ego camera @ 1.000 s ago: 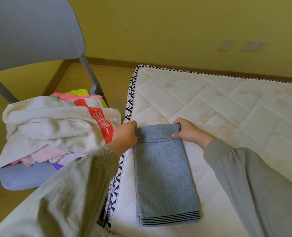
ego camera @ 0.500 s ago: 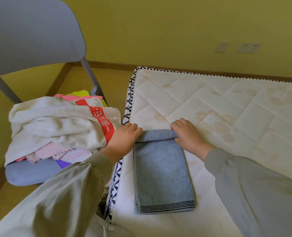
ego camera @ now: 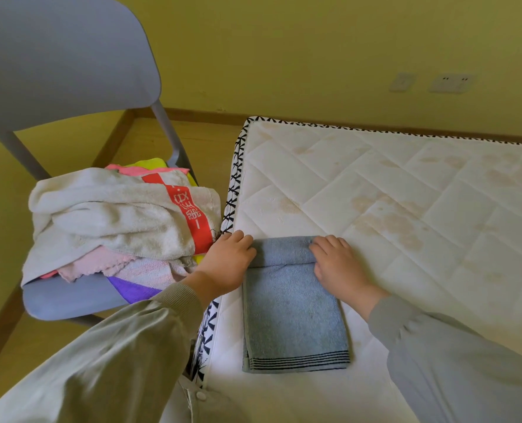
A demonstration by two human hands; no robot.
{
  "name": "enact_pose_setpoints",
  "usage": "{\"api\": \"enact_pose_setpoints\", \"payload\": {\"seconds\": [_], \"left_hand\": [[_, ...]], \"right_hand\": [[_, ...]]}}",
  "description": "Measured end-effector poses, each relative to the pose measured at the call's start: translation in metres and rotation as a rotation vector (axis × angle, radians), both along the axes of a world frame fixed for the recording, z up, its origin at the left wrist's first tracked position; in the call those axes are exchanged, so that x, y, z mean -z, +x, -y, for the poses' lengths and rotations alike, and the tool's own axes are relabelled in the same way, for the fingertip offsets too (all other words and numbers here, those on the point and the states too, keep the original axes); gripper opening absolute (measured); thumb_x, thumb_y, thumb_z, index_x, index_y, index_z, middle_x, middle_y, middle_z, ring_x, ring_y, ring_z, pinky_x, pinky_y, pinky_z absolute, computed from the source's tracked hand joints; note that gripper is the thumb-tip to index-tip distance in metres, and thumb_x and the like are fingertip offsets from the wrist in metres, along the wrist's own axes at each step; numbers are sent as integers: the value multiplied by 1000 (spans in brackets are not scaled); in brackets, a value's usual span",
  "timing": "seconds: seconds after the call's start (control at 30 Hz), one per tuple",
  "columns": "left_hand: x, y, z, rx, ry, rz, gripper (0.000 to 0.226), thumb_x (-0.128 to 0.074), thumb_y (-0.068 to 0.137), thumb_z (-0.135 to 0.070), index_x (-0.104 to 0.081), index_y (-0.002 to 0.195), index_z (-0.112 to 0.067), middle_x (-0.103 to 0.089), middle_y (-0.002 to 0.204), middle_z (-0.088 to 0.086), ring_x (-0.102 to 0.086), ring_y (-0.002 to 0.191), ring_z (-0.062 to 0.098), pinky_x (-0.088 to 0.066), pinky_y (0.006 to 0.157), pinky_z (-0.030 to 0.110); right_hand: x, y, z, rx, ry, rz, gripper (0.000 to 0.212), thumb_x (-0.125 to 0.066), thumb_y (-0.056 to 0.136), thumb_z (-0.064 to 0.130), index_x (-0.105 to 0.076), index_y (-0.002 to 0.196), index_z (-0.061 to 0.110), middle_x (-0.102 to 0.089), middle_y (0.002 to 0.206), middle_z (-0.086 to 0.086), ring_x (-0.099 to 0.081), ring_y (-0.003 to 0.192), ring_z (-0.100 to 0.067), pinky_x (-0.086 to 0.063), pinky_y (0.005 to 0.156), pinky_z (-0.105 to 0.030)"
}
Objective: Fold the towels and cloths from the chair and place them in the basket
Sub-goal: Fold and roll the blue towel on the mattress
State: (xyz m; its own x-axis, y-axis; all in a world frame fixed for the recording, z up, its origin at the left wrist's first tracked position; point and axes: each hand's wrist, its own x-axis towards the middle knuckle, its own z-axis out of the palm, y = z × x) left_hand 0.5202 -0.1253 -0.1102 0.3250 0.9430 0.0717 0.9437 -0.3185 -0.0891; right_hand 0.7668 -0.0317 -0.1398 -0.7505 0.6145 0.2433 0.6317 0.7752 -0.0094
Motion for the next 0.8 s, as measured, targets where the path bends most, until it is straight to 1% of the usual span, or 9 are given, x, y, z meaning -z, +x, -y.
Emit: {"api": "enact_pose_setpoints", "payload": {"seconds": [0.03,0.1,0.17,0.23,0.37,0.5,0.57,0.7,0.8], "left_hand": [[3,0,1,-6,11,41,11,-66,65,-18,-57,60,-13,-51,70,3,-49,64,23,-45,55,32],[7,-1,2,-65,-1,121,36,-47,83,-34,-61,60,-11,-54,73,4,-53,69,24,-48,58,34],[3,2,1,-177,-53,260,52,-36,89,-43,-67,66,-8,-61,85,6,-58,80,27,-51,62,37],[-4,4,-3,-318,-209,359,45,-43,94,-42,-67,78,-7,-61,99,5,-56,96,25,-50,72,37],[-9,4,-13,-475,-403,435,24,-63,88,-33,-46,89,-16,-55,86,1,-55,84,23,-45,68,34],[-7,-2,-23,-524,-519,513,64,-71,83,-28,-35,134,-18,-60,118,8,-59,103,26,-50,86,39],[-8,-4,-25,-520,-552,524,75,-71,82,-26,-31,144,-16,-55,129,9,-54,115,27,-47,94,37],[-9,-4,-25,-466,-464,502,53,-72,77,-24,-57,126,-14,-62,117,7,-56,109,25,-49,89,35],[-9,-3,-24,-417,-311,450,35,-67,74,-19,-65,109,-15,-63,99,5,-55,97,24,-50,79,36]], "right_hand": [[-2,0,2,25,-36,-14,26,-56,70,21,-68,88,7,-64,94,-4,-53,87,-25,-34,81,-30],[-6,-2,5,75,-100,-46,35,-45,78,34,-70,84,10,-63,91,-1,-57,86,-23,-40,82,-32],[-11,-4,4,112,-181,-89,33,-50,83,34,-71,77,10,-62,86,-1,-57,84,-24,-47,78,-35],[-11,-8,-4,171,-306,-113,18,-65,82,24,-69,73,8,-62,92,-4,-55,91,-27,-46,82,-37],[-24,-16,-22,268,-786,-140,21,-76,75,7,-56,76,13,-54,96,-2,-53,98,-25,-35,76,-25],[-33,-21,-31,324,-898,-68,32,-76,74,5,-50,90,15,-51,100,-3,-49,91,-18,-36,74,-25],[-36,-21,-36,341,-950,-65,40,-75,73,0,-49,100,16,-51,105,-3,-48,91,-17,-37,73,-25],[-44,-23,-41,358,-994,-15,58,-75,70,-5,-53,120,15,-48,110,-2,-51,92,-18,-42,73,-25],[-50,-25,-41,299,-872,-4,46,-74,68,-6,-63,110,12,-55,105,-1,-53,95,-15,-41,78,-22]]}}
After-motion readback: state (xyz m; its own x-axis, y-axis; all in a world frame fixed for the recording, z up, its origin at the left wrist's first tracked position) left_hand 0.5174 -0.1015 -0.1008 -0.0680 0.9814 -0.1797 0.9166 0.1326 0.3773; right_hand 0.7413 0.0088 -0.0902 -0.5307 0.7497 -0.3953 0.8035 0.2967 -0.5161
